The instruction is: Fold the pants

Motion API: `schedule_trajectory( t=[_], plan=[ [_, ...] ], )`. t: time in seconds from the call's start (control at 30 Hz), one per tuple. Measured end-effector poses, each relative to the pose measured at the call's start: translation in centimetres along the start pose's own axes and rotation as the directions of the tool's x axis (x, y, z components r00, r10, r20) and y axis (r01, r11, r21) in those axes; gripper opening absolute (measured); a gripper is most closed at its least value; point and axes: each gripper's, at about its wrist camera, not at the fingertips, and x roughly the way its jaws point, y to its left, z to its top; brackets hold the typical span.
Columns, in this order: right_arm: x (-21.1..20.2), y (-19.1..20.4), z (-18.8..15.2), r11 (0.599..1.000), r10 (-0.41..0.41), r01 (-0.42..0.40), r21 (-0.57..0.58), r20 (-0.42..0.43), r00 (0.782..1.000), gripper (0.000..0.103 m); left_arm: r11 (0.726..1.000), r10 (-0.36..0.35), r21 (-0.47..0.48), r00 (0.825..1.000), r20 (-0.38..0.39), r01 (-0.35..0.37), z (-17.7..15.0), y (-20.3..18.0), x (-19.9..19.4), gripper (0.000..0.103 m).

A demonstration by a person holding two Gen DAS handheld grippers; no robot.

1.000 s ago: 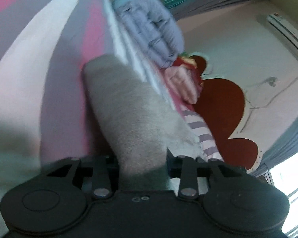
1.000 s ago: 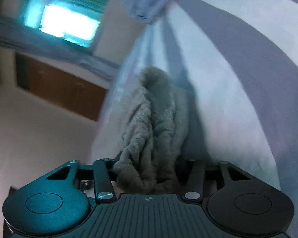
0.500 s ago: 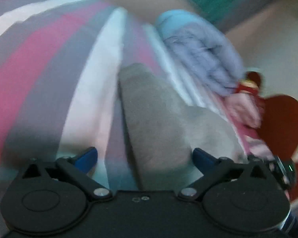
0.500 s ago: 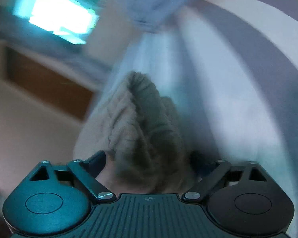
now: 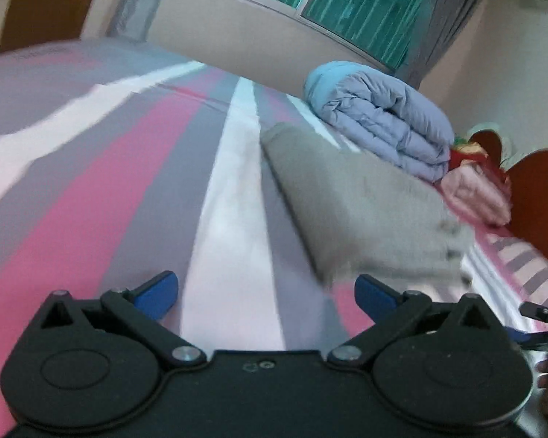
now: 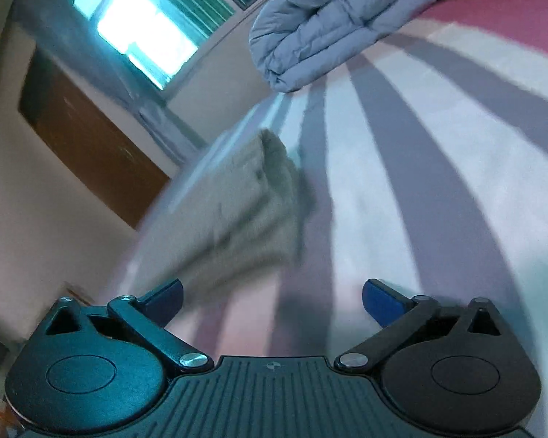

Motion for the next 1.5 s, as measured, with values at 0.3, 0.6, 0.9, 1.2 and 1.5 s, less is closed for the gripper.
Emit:
schedule_trajectory(
  t=[0.3,0.6,0.9,1.2,1.5],
  plan=[
    [-9.7,10.2,-12.2,0.913,-0.221,0.252,-0.321,0.129,0.967,0.103,0.985,0.029,0.168,0.994,0.101,-0.046,-4.8,-7.0,-13.0,0.097],
    [-16.6,18.2,-20.6,0.847,-0.169,0.283,-0.451,0.276,0.946,0.103,0.973,-0.035,0.228,0.963,0.266,-0.028,-11.8,-14.0,-22.9,0.097],
    [-20.3,19.7,-23.3,0.858,-0.164,0.287,-0.425,0.302,0.939,0.103,0.964,-0.017,0.259,0.959,0.284,-0.059,-14.6,-16.2,-26.7,0.097],
    [-20.6,21.3,-24.4,0.829,-0.154,0.301,-0.472,0.325,0.933,0.103,0.947,-0.033,0.315,0.958,0.286,-0.061,-15.2,-17.2,-26.2,0.097],
    [-19.7,20.4,-24.1,0.839,-0.168,0.296,-0.457,0.299,0.939,0.103,0.967,-0.016,0.249,0.955,0.295,-0.061,-14.9,-16.1,-26.5,0.097]
  ],
)
